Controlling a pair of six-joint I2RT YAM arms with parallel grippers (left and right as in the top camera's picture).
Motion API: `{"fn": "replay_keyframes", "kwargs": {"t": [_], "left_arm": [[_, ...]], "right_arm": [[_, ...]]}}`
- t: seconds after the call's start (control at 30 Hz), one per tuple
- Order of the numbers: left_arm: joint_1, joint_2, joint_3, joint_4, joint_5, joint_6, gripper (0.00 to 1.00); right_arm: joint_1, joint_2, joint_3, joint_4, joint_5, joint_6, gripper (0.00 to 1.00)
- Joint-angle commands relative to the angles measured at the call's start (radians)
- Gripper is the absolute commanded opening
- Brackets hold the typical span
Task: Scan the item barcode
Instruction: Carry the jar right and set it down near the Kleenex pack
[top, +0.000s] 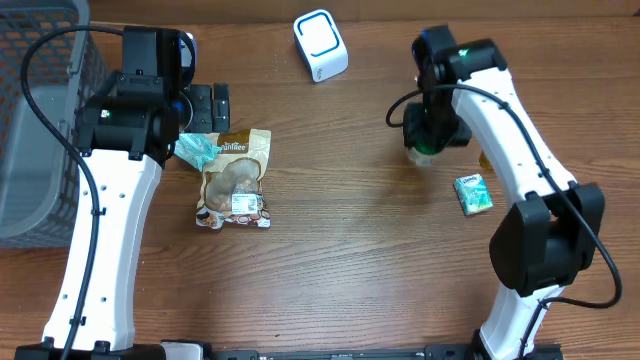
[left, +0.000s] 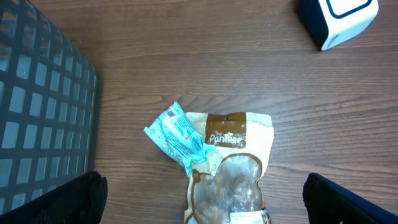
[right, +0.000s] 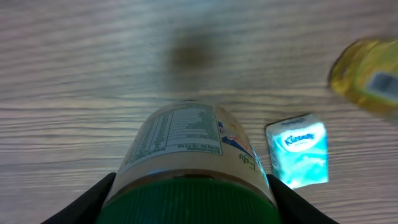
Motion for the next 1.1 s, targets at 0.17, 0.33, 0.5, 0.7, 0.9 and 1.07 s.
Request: {"fn": "replay_keyframes", "kwargs": {"t": [0.17, 0.33, 0.5, 0.7, 0.9, 1.07], "left_arm": [[0.002, 0.005, 0.012, 0.000, -0.005, 0.015, 0.99], [0.002, 0.005, 0.012, 0.000, -0.005, 0.015, 0.99], [0.002, 0.005, 0.012, 0.000, -0.005, 0.015, 1.00], [0.002, 0.005, 0.012, 0.000, -0.005, 0.015, 1.00], [0.002, 0.005, 0.012, 0.000, -0.005, 0.015, 0.99], [0.002, 0.005, 0.012, 0.000, -0.005, 0.015, 0.99]], "right_arm": [[0.000, -0.003, -0.190, 0.109, 0.019, 0.026, 0.18], [0.000, -0.002, -0.258, 0.204, 0.085, 0.026, 0.27], [0.000, -0.002, -0.299, 0.246, 0.085, 0.026, 0.57], [0.000, 0.000, -0.300, 0.251, 0.085, 0.026, 0.93], [0.000, -0.003, -0.237, 0.238, 0.085, 0.027, 0.90], [0.022, -0.015, 0.028, 0.116, -0.017, 0.027, 0.89]]}}
